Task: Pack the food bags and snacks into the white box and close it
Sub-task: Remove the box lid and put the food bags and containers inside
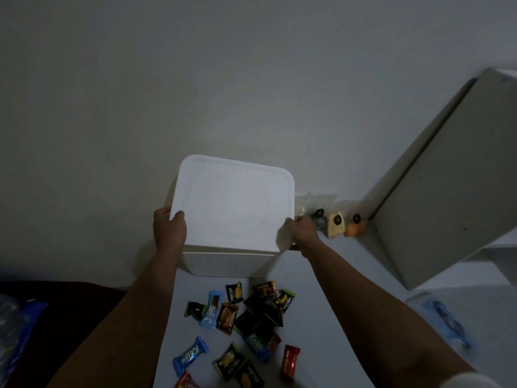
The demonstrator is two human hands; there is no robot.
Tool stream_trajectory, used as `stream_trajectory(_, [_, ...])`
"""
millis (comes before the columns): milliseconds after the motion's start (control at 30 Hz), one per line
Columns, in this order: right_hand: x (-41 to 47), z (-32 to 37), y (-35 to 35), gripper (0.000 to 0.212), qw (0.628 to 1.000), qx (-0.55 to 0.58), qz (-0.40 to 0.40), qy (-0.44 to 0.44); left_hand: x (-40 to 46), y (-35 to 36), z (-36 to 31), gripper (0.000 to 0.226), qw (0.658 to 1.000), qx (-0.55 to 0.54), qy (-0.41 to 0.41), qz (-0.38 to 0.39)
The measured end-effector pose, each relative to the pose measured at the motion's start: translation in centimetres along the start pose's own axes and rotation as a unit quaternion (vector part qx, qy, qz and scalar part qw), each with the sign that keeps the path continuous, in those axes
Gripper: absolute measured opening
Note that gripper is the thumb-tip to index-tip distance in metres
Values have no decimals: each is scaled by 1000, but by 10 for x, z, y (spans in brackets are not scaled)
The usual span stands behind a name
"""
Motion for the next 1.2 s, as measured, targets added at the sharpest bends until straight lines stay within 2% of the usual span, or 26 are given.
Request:
stream_trajectory(133, [-9, 11, -11, 17, 999, 38, 2, -34, -14, -3, -4, 38, 1000, 7, 4, -14])
stream_trajectory(300, [-15, 6, -50, 22, 989, 120, -37, -76, -55, 18, -39, 34, 997, -40, 51, -31])
stream_trajectory(400, [-8, -21, -97, 22, 980, 167, -100, -45, -92, 57, -56, 35, 995, -53, 74, 38])
stream_trajectory(533, [17, -81, -175, 28, 966, 181, -184, 30, -155, 125, -59, 43, 979, -53, 57, 189])
stream_trajectory(667, [46, -145, -252, 32, 961, 120, -239, 70, -206, 184, -18, 38, 952, -39, -35, 300])
stream_trajectory(733, [68, -176, -280, 50, 963, 55, -242, 101, -231, 204, 15, 27, 932, -48, -112, 342])
stream_trajectory(767, [75, -185, -290, 51, 967, 27, -225, 117, -243, 211, 30, 27, 924, -57, -156, 345])
stream_trajectory(867, [72, -189, -304, 14, 973, -60, -157, 161, -279, 225, 64, 38, 912, -48, -275, 301])
stream_trajectory(967, [95, -199, -311, 27, 976, -85, -110, 166, -299, 233, 91, 37, 899, -29, -348, 262])
stream_trajectory(1067, [118, -201, -312, 35, 977, -99, -97, 159, -304, 243, 119, 37, 904, -1, -360, 232])
stream_trajectory(1133, [126, -198, -309, 32, 979, -98, -67, 168, -301, 248, 150, 37, 908, 10, -369, 200])
stream_trajectory(1200, [133, -194, -306, 24, 980, -87, -36, 175, -295, 252, 180, 54, 913, 21, -365, 182])
Point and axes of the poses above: each hand's wrist, its own x-axis towards the middle knuckle, its own y-axis out of the palm, z = x × y, the point moved 4 cm from there along x, towards the middle knuckle, and after that the axes turned 15 degrees about y, right-handed, at the moved point
